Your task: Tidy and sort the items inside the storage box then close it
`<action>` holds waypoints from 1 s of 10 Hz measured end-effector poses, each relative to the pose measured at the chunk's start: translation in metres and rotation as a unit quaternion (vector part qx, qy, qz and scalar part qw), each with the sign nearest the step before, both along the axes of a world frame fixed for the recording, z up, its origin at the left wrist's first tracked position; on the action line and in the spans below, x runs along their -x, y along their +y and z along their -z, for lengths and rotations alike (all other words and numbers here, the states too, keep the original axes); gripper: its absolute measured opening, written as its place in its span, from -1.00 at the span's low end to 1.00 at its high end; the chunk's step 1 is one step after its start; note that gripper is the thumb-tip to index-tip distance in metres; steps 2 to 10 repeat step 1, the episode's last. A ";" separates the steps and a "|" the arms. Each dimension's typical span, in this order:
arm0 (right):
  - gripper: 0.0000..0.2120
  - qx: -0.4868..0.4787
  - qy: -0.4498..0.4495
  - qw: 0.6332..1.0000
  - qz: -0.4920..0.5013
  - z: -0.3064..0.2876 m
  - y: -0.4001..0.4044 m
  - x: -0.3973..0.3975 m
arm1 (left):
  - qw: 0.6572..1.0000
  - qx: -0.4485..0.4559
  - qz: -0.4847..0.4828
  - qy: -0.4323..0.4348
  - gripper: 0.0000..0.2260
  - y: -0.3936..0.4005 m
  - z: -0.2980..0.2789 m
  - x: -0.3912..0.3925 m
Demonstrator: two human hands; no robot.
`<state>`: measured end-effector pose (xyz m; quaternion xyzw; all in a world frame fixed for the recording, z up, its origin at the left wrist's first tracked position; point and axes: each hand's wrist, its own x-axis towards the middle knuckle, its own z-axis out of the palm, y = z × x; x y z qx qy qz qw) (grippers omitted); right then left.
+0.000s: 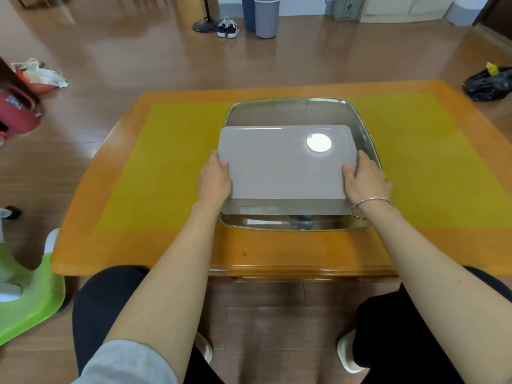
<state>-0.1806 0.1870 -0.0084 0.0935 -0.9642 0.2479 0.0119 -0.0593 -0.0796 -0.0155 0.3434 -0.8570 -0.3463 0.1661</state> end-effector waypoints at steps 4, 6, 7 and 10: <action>-0.42 0.147 0.016 0.988 0.049 -0.031 0.019 0.000 | 0.996 -0.057 -0.058 0.037 -0.52 -0.018 -0.007 -0.025; -0.42 0.147 0.016 0.988 0.049 -0.031 0.019 0.000 | 0.996 -0.057 -0.058 0.037 -0.52 -0.018 -0.007 -0.025; -0.42 0.147 0.016 0.988 0.049 -0.031 0.019 0.000 | 0.996 -0.057 -0.058 0.037 -0.52 -0.018 -0.007 -0.025; -0.42 0.147 0.016 0.988 0.049 -0.031 0.019 0.000 | 0.996 -0.057 -0.058 0.037 -0.52 -0.018 -0.007 -0.025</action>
